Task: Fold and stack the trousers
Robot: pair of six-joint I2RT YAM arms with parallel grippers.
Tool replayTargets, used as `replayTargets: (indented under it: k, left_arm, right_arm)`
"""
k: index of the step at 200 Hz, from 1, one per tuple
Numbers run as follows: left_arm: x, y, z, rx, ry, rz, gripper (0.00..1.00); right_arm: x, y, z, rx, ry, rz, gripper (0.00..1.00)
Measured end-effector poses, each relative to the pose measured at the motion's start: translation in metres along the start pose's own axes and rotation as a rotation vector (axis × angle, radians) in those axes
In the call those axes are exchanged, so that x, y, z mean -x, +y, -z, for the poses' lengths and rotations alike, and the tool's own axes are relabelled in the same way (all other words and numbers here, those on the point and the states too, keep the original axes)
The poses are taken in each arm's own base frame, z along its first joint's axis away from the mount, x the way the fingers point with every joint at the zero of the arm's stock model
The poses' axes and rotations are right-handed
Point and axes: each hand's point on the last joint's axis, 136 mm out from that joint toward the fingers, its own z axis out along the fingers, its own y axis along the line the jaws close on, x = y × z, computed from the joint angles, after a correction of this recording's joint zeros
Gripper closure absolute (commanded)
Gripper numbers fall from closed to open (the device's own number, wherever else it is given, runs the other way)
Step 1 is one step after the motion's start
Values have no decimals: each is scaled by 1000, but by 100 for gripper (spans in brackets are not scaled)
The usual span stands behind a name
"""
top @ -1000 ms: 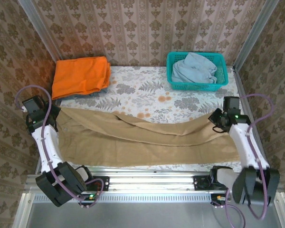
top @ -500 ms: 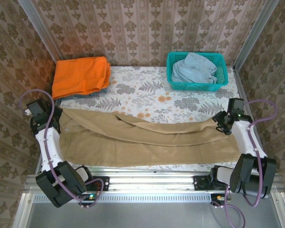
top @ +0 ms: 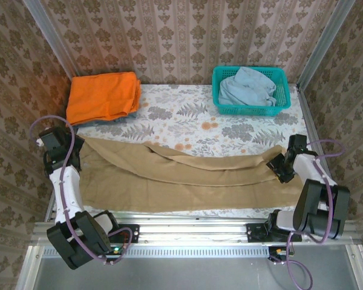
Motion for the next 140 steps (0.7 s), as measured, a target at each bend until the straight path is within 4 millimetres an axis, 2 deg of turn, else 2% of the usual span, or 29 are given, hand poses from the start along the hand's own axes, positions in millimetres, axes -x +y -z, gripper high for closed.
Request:
replayTargets:
  k: [24, 60, 93, 140]
  left_arm:
    - [0, 0, 0, -2, -2, -1, 100]
    - [1, -1, 0, -3, -4, -1, 100]
    - [0, -1, 0, -3, -3, -1, 100]
    - [2, -3, 4, -9, -9, -3, 100]
  right_arm:
    - [-1, 0, -7, -5, 22, -11, 64]
    - [1, 2, -7, 3, 14, -10, 100]
    - [3, 5, 1, 24, -12, -13, 100]
    - [9, 22, 55, 157, -161, 19, 100]
